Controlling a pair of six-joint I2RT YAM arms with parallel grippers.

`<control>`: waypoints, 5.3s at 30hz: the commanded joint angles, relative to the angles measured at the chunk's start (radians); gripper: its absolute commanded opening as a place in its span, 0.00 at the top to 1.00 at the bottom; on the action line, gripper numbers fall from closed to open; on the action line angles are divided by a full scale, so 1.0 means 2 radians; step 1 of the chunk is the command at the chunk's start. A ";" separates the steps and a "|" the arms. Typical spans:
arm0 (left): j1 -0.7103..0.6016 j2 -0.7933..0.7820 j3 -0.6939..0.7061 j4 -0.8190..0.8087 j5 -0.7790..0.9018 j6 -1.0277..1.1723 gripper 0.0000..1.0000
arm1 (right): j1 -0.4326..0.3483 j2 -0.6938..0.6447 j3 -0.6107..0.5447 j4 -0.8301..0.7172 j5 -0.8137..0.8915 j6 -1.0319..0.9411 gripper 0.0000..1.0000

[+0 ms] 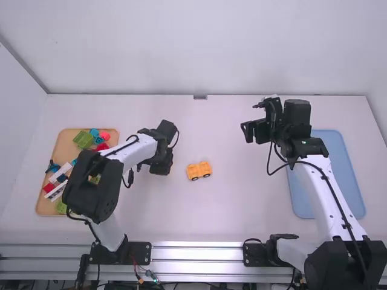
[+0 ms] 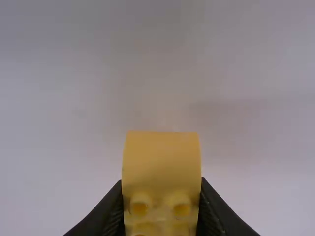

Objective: Assemble lego blocks to make yellow taxi

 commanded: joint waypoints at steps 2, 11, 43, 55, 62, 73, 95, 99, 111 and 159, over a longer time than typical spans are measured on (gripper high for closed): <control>-0.011 0.022 -0.001 0.019 -0.003 -0.056 0.98 | 0.002 0.003 0.018 -0.001 -0.020 0.001 0.02; -0.010 0.047 -0.001 0.024 -0.001 -0.099 0.94 | 0.002 0.003 0.018 -0.001 -0.026 0.001 0.02; 0.021 0.020 0.224 -0.098 -0.116 0.737 0.01 | 0.002 0.003 0.018 -0.001 -0.026 0.001 0.02; 0.022 0.020 0.220 -0.089 -0.142 1.166 0.01 | 0.002 0.003 0.018 0.002 -0.025 0.001 0.02; 0.052 0.020 0.204 -0.153 0.091 1.551 0.01 | 0.002 0.003 0.018 0.006 -0.026 0.001 0.02; 0.198 0.021 0.092 -0.141 0.503 1.765 0.01 | 0.002 0.003 0.018 0.006 -0.026 0.001 0.02; 0.243 0.058 -0.202 0.357 0.554 1.531 0.01 | 0.002 0.076 0.018 -0.029 -0.249 -0.188 0.02; 0.243 0.089 -0.183 0.352 0.558 1.535 0.02 | 0.002 0.113 0.018 -0.034 -0.322 -0.265 0.02; 0.241 0.145 -0.143 0.304 0.561 1.613 0.35 | 0.029 0.165 0.018 -0.093 -0.378 -0.476 0.02; 0.115 -0.047 -0.225 0.419 0.507 1.411 0.94 | 0.064 0.189 -0.156 0.157 -0.324 -0.516 0.02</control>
